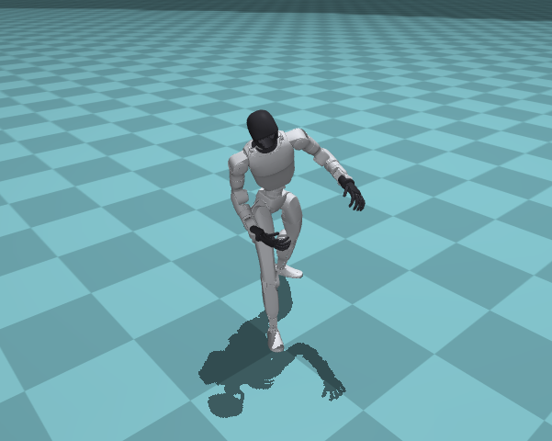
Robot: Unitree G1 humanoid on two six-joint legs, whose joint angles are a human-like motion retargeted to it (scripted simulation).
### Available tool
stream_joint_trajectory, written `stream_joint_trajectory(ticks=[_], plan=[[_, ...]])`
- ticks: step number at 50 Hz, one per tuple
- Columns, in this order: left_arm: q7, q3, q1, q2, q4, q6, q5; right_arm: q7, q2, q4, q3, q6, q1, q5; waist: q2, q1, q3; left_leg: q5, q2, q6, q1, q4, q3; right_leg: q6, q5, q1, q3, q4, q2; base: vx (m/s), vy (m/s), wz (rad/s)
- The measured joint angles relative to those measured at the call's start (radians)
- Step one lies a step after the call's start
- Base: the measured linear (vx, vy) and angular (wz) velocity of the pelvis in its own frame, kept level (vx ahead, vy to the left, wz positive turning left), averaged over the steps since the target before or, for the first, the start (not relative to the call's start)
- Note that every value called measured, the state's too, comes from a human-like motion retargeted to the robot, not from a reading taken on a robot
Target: Kungfu
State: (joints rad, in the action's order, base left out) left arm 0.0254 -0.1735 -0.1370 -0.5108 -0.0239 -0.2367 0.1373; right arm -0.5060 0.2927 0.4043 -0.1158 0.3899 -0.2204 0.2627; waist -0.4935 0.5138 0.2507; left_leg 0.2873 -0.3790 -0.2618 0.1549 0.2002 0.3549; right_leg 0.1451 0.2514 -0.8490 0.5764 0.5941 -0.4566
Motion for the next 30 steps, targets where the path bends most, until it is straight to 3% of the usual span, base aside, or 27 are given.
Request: stream_joint_trajectory(ticks=[2,5,8,12,15,17,18,20,23,27,30], plan=[[0.078,-0.043,-0.048,-0.031,-0.007,-0.062,-0.165,0.019,0.021,-0.02,0.044,0.004,0.03,0.038,-0.001,0.038,-0.03,-0.034,-0.002,0.0,-0.036,-0.018,0.002,-0.058,-0.042,0.024,0.017,0.055,-0.034,0.37,-0.52,0.13],[0.167,-0.107,-0.103,-0.081,0.008,-0.139,-0.366,0.038,0.04,-0.067,0.109,0.013,0.086,0.095,-0.003,0.083,-0.083,-0.152,-0.039,0.0,-0.097,-0.034,0.035,-0.102,0.005,-0.006,-0.064,0.123,0.03,0.41,-0.87,-0.42],[0.169,-0.172,-0.166,-0.106,0.032,-0.182,-0.508,0.062,0.031,-0.121,0.177,0.014,0.116,0.17,0.058,0.043,-0.129,-0.391,-0.067,0.013,-0.171,0.034,0.078,-0.086,0.069,0.022,-0.083,0.152,0.099,0.32,-0.9,-1.72],[0.135,-0.184,-0.249,-0.095,0.061,-0.236,-0.626,0.117,-0.019,-0.226,0.202,0.01,0.116,0.306,0.199,-0.012,-0.147,-0.687,-0.02,0.139,-0.141,0.327,-0.047,-0.053,0.089,0.127,-0.251,0.044,0.283,0.31,-0.79,-2.64],[0.067,-0.122,-0.325,-0.035,0.055,-0.272,-0.729,0.143,-0.021,-0.323,0.224,0.015,0.115,0.389,0.304,-0.073,-0.179,-0.597,0.249,0.0,-0.039,0.521,-0.323,-0.059,0.061,0.225,-0.394,-0.052,0.367,0.44,-0.46,-2.79],[-0.02,-0.076,-0.367,0.026,0.042,-0.264,-0.831,0.149,-0.019,-0.38,0.244,0.016,0.105,0.437,0.347,-0.06,-0.194,-0.506,0.27,0.002,0.032,0.616,-0.289,-0.064,0.051,0.302,-0.436,-0.105,0.392,0.52,-0.5,-1.85],[-0.071,-0.052,-0.38,0.051,0.034,-0.258,-0.89,0.153,-0.02,-0.408,0.25,0.015,0.103,0.465,0.349,-0.057,-0.19,-0.445,0.221,0.008,0.06,0.656,-0.275,-0.053,0.037,0.356,-0.438,-0.151,0.442,0.54,-0.59,-1.91],[-0.151,-0.006,-0.398,0.104,0.025,-0.237,-0.988,0.17,-0.019,-0.46,0.255,0.016,0.086,0.524,0.368,-0.042,-0.189,-0.351,0.155,0.083,0.111,0.687,-0.203,-0.045,0.015,0.449,-0.468,-0.222,0.495,0.55,-0.51,-1.95],[-0.236,0.05,-0.412,0.161,0.017,-0.194,-1.094,0.198,-0.015,-0.526,0.24,0.029,0.046,0.611,0.41,-0.021,-0.202,-0.248,0.127,0.179,0.185,0.655,-0.117,-0.04,-0.003,0.56,-0.558,-0.291,0.545,0.53,-0.38,-2.14],[-0.354,0.095,-0.433,0.232,0.006,-0.128,-1.177,0.229,-0.01,-0.598,0.217,0.044,-0.006,0.692,0.447,-0.023,-0.214,-0.218,0.162,0.195,0.28,0.499,-0.149,-0.04,-0.013,0.681,-0.706,-0.34,0.613,0.54,-0.26,-2.58],[-0.433,0.114,-0.45,0.295,-0.006,-0.086,-1.219,0.247,-0.012,-0.64,0.201,0.053,-0.036,0.743,0.46,-0.048,-0.217,-0.224,0.14,0.243,0.325,0.334,-0.148,-0.044,-0.012,0.752,-0.818,-0.345,0.647,0.49,-0.11,-2.85]])
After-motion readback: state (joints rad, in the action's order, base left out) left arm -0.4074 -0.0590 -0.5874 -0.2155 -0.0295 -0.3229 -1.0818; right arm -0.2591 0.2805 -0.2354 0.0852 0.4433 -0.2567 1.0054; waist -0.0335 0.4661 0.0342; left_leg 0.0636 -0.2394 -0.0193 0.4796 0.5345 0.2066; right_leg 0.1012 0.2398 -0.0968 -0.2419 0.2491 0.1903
